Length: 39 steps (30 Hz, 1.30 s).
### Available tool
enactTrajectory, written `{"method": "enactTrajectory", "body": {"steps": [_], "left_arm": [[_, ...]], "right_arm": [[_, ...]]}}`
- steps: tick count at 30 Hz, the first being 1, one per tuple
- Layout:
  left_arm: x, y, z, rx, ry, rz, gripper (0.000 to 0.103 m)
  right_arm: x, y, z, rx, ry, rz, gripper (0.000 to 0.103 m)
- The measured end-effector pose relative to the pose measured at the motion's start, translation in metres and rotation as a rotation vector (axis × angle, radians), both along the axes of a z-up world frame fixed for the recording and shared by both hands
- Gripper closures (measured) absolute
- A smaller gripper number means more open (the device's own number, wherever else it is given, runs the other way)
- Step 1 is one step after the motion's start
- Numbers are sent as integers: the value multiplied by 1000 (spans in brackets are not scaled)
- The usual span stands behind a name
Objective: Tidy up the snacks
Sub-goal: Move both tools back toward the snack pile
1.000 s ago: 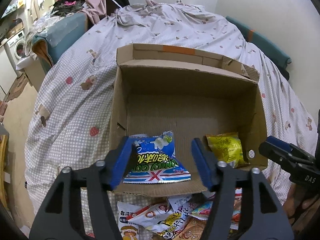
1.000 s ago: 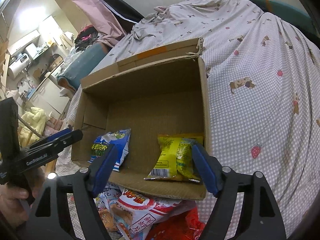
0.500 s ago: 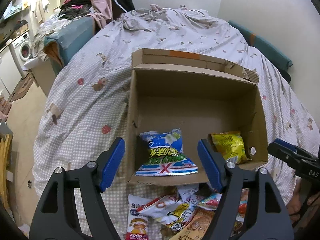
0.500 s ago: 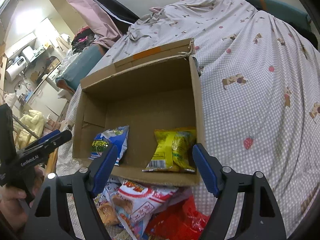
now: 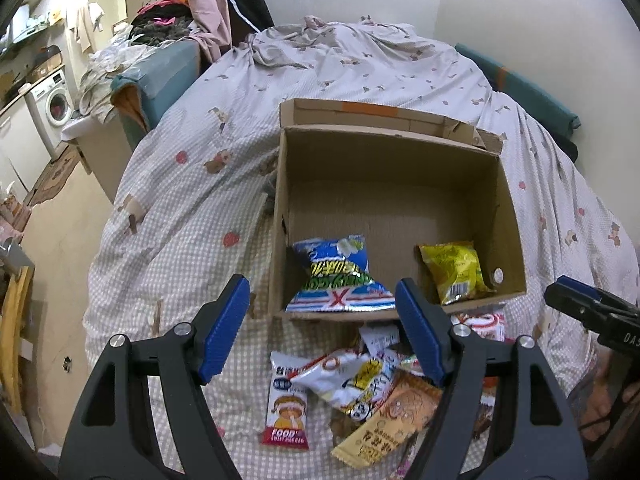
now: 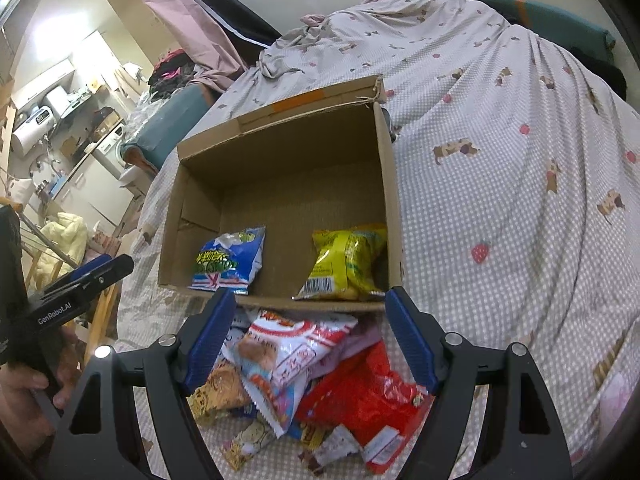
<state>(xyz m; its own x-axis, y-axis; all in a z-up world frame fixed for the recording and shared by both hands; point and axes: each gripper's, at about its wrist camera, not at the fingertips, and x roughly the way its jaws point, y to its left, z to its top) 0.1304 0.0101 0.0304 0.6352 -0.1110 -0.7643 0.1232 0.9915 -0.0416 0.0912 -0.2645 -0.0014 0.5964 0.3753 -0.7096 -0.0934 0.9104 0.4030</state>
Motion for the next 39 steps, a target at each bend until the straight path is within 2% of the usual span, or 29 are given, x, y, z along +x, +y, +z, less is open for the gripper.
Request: {"method": "enactTrajectory", "body": {"steps": [11, 16, 22, 24, 28, 33, 36, 39], "left_arm": [[-23, 13, -7, 2, 48, 24, 31], [-31, 20, -13, 0, 78, 52, 31], [-36, 33, -21, 10, 117, 116, 31], [-34, 41, -25, -9, 146, 150, 31], [-30, 55, -34, -38, 191, 214, 31], [-24, 67, -50, -24, 261, 271, 31], [-23, 74, -62, -62, 313, 294, 31], [-21, 71, -70, -47, 330, 291, 31]], "right_arm": [[-20, -1, -5, 19, 41, -9, 23], [-21, -3, -18, -28, 106, -48, 23], [-14, -7, -32, 37, 168, -59, 21], [-9, -3, -44, 86, 227, -22, 16], [3, 13, -68, 240, 341, 50, 16], [22, 40, -84, 197, 382, 84, 16], [27, 48, -91, 172, 387, 80, 20], [28, 50, -90, 135, 378, 88, 35]]}}
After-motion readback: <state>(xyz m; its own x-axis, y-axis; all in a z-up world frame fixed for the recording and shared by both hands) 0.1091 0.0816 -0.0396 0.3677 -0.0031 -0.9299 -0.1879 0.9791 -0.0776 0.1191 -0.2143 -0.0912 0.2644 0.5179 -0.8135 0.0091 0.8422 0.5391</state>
